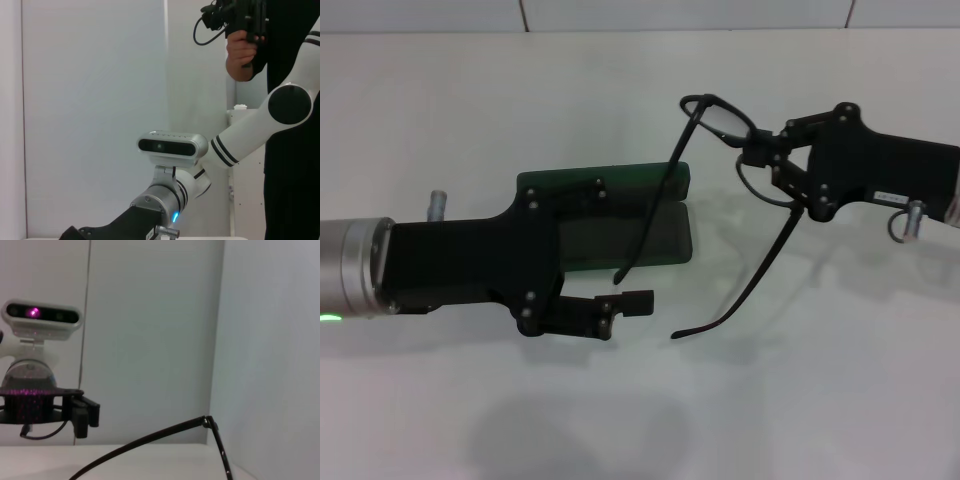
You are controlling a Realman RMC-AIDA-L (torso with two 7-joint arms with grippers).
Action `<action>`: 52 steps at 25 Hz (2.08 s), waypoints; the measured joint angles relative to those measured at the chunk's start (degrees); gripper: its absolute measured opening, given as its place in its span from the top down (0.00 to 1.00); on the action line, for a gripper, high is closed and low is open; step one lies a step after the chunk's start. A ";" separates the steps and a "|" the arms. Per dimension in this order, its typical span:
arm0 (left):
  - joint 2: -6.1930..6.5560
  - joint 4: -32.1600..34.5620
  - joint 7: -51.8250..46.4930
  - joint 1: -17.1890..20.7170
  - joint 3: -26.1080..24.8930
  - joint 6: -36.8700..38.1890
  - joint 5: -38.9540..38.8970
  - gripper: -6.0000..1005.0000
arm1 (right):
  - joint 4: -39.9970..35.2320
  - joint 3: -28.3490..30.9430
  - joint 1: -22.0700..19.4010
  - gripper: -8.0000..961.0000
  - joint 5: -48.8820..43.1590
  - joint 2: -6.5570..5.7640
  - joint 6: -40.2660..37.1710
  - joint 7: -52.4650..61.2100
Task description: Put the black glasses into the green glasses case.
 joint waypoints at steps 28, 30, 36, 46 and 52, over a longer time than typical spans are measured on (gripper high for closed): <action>-0.20 -0.71 0.38 -0.13 -0.01 0.00 -0.20 0.16 | 2.12 -1.60 4.81 0.92 3.05 -0.01 -0.63 -1.40; -0.28 -0.74 0.38 -0.13 -0.01 -0.02 -0.20 0.16 | 2.12 -1.60 4.85 0.92 3.24 -0.01 -0.85 -1.41; -0.39 -1.98 0.42 -0.79 -0.01 -0.04 -0.27 0.17 | 2.12 -1.61 5.07 0.92 3.79 -0.01 -0.88 -1.47; 0.57 -2.19 0.09 0.44 -0.48 0.03 -2.71 0.17 | -0.55 -0.91 -0.07 0.92 11.30 -0.73 1.58 -2.88; 0.64 -2.43 -0.14 0.84 -0.09 0.03 -1.67 0.17 | -2.57 -0.93 -4.50 0.92 22.21 -0.51 0.91 -2.72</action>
